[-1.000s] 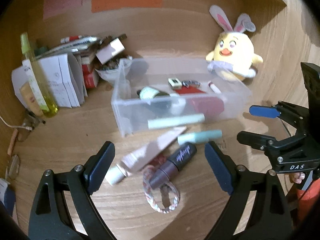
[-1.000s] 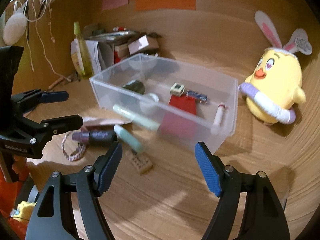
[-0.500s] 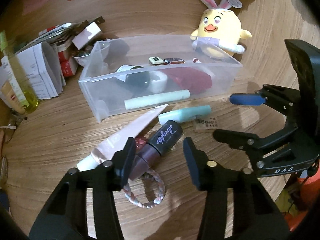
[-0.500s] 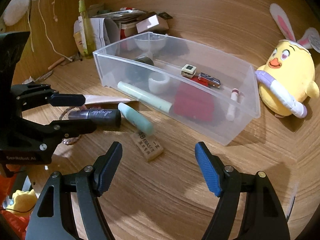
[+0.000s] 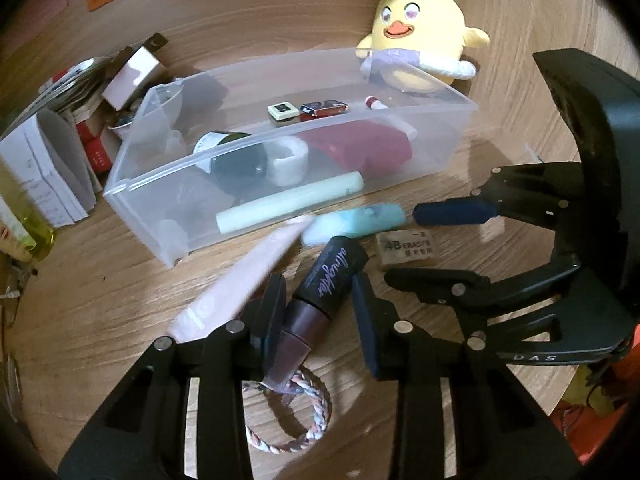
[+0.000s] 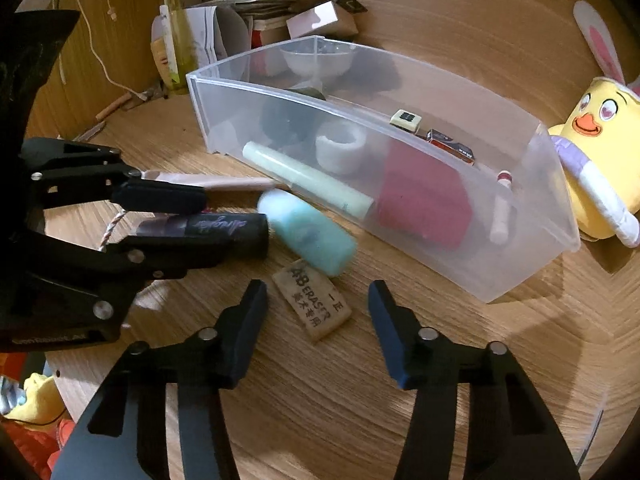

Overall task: Organize objects
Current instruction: 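Grasp the purple lipstick with the left tool while the right moves to the eraser, then grasp the beige eraser with the right tool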

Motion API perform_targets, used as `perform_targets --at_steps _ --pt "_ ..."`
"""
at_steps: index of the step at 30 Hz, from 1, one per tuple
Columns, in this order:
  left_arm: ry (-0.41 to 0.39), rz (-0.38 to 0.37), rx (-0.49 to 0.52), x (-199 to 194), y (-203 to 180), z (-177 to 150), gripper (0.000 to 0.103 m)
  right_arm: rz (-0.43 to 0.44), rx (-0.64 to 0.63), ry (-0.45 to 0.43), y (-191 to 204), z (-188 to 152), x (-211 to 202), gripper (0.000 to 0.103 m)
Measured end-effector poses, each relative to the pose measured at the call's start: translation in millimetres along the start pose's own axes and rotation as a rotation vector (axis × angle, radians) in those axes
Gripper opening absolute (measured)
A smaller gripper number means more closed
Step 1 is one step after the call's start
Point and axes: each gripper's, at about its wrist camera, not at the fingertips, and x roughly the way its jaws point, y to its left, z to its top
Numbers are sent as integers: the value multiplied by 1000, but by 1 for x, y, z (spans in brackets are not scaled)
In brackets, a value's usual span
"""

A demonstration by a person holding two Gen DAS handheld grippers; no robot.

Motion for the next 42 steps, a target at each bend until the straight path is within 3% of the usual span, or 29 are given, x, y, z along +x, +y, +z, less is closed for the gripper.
perform_targets --at_steps 6,11,15,25,42 --pt "26 1 32 10 -6 5 34 14 17 -4 -3 -5 -4 29" --pt "49 -14 32 21 -9 7 34 -3 20 -14 -7 -10 -10 26" --pt "41 -26 27 22 -11 8 25 -10 32 -25 -11 -17 -18 25" --pt "-46 -17 -9 -3 -10 6 25 -24 58 -82 -17 -26 -38 24" --pt "-166 -56 -152 -51 21 14 25 -22 96 -233 -23 -6 -83 23"
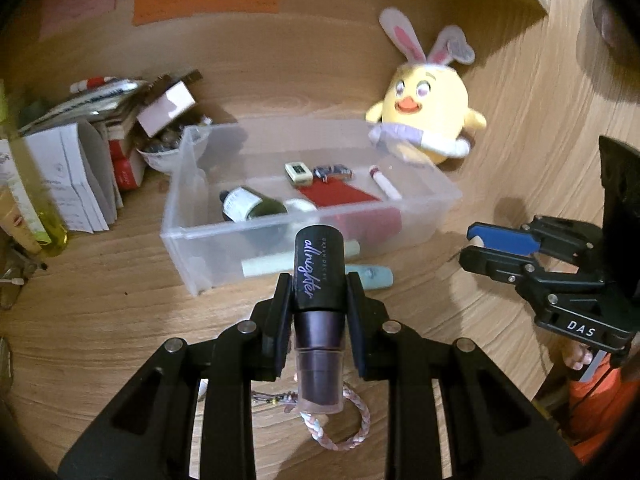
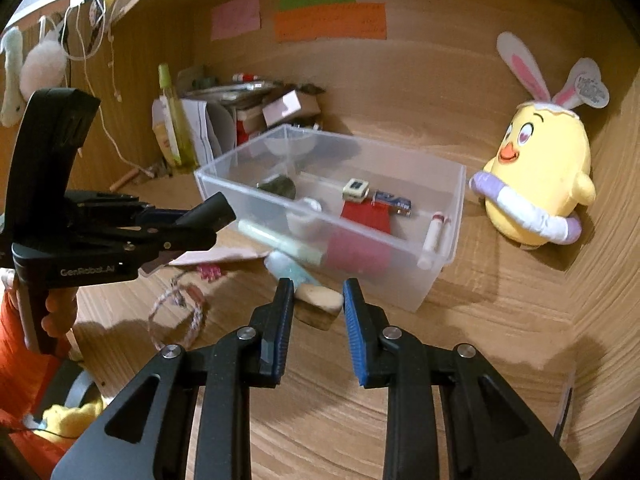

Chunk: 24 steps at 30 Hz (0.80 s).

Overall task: Organize objects
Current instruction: 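Grasp the beige eraser with the right tool, then drop the eraser into the clear box with the right tool while the left drops the lipstick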

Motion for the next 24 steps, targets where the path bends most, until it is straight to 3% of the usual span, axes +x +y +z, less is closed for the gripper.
perform_targets --at_steps 13,24 --pt "-104 58 -69 -25 28 30 25 -1 28 -110 -5 36 -17 23" --pt "-132 127 -96 -16 43 52 25 -44 75 -152 -23 72 -7 23"
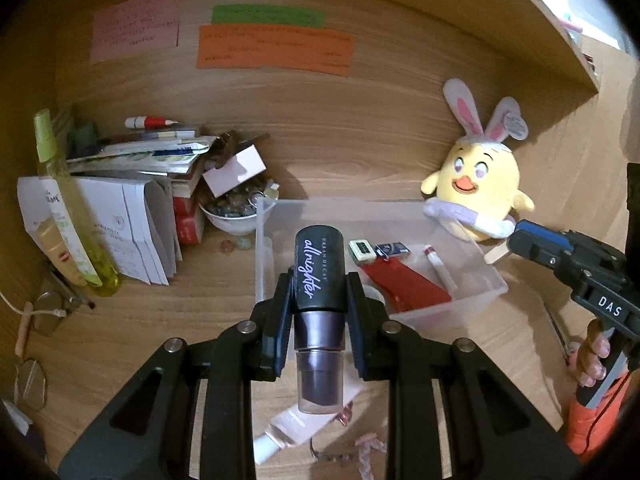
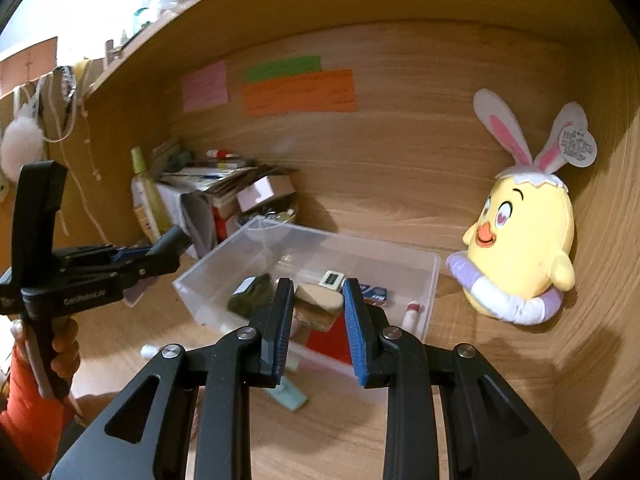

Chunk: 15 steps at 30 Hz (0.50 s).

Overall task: Organize objects
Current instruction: 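Drop the eraser into the clear box with the right tool while the left drops the lipstick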

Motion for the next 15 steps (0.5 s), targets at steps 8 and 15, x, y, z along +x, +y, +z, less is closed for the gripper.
perform_targets --at_steps 8,15 --pt "40 21 -27 29 10 11 25 -39 -2 66 -10 1 32 23" --pt "74 48 -49 52 18 10 25 -51 30 127 -24 -11 58 23"
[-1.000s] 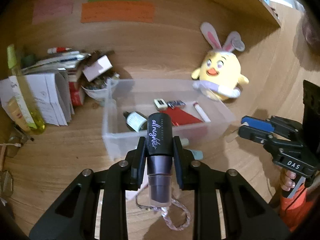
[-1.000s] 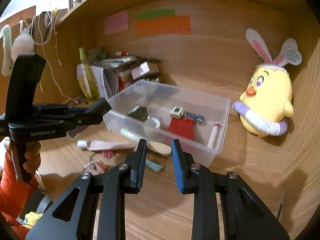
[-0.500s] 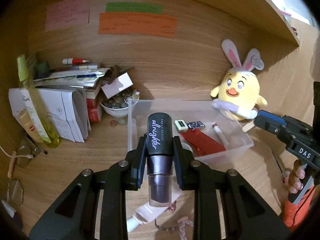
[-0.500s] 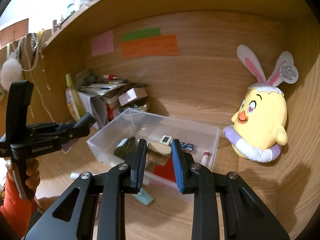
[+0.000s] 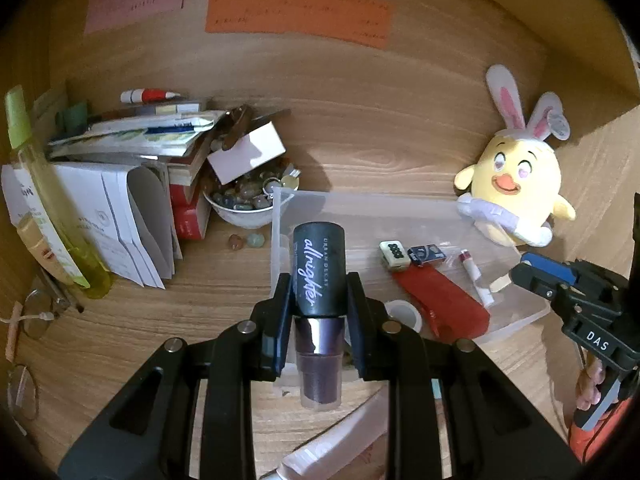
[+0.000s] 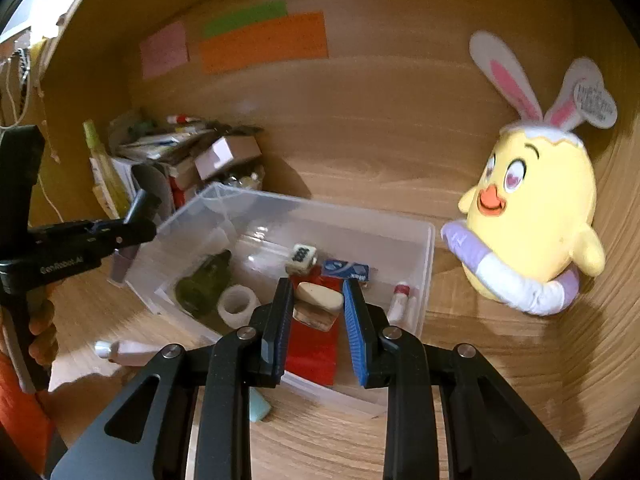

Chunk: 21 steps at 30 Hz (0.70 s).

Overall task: Organize objects
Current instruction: 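Drop the eraser into the clear box with the right tool while the left drops the lipstick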

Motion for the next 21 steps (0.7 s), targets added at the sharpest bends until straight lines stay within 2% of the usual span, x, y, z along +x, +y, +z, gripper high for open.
perform_targets --at_steps 5,11,19,20,21 --pt "19 -10 -8 10 1 5 25 -9 10 32 -4 -2 13 23" --pt "55 14 17 25 -4 4 25 -14 -4 72 -1 -7 26 23" --pt "50 -4 17 18 -5 0 25 -17 -17 102 1 -11 35 24" --pt "49 -5 19 17 -6 -1 26 -14 -15 104 1 -11 35 28" --pt "48 -4 22 15 -7 -2 27 -15 -12 106 0 -11 35 36"
